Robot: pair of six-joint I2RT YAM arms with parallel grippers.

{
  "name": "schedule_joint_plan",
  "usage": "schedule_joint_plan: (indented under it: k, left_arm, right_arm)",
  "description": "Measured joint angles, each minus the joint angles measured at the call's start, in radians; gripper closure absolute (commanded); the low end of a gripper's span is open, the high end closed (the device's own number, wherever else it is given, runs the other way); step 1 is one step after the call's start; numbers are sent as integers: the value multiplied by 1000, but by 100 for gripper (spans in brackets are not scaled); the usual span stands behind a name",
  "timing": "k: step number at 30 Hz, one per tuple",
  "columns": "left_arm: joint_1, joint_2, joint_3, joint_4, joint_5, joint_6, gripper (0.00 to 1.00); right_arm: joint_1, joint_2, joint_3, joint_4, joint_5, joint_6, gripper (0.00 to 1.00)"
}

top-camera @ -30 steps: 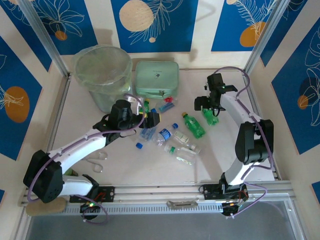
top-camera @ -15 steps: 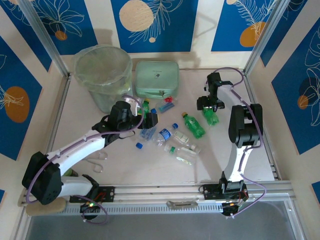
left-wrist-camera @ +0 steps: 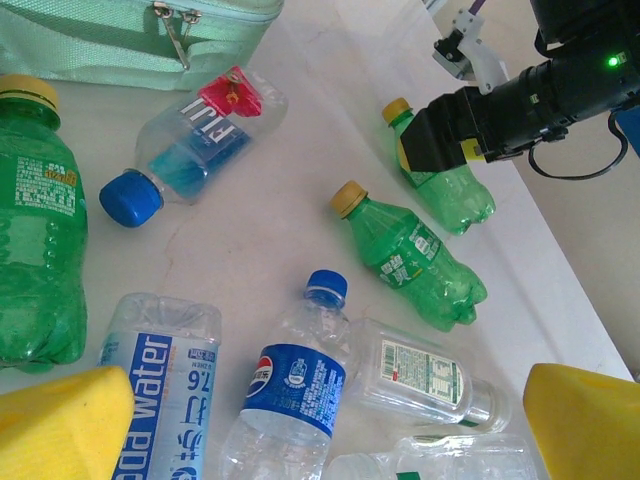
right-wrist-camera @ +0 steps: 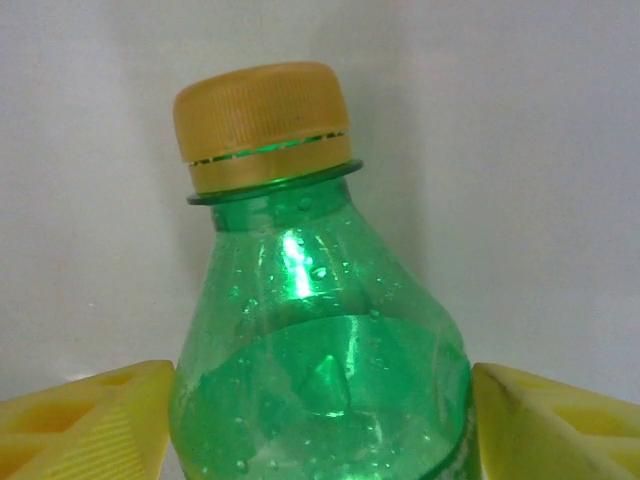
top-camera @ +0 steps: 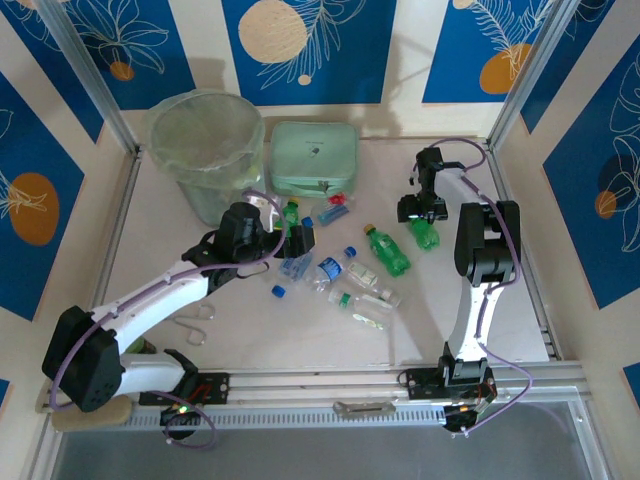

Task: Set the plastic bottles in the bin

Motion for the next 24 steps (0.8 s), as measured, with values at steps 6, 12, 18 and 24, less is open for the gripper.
schedule_joint_plan:
  k: [6, 12, 18, 24]
  left_arm:
    - [0, 0, 0, -9, -4, 0, 0]
    - [0, -5, 0, -22, -21, 0, 0]
    - [-1, -13, 0, -27, -23, 0, 0]
    - [-1, -13, 1, -26, -22, 0, 0]
  right_arm:
    - [-1, 9, -1, 0, -8, 10, 30]
    - [-6, 10, -1, 0, -13, 24, 41]
    - [-19, -2, -14, 3, -34, 62, 45]
    - [-25, -114, -51, -10, -115, 145, 47]
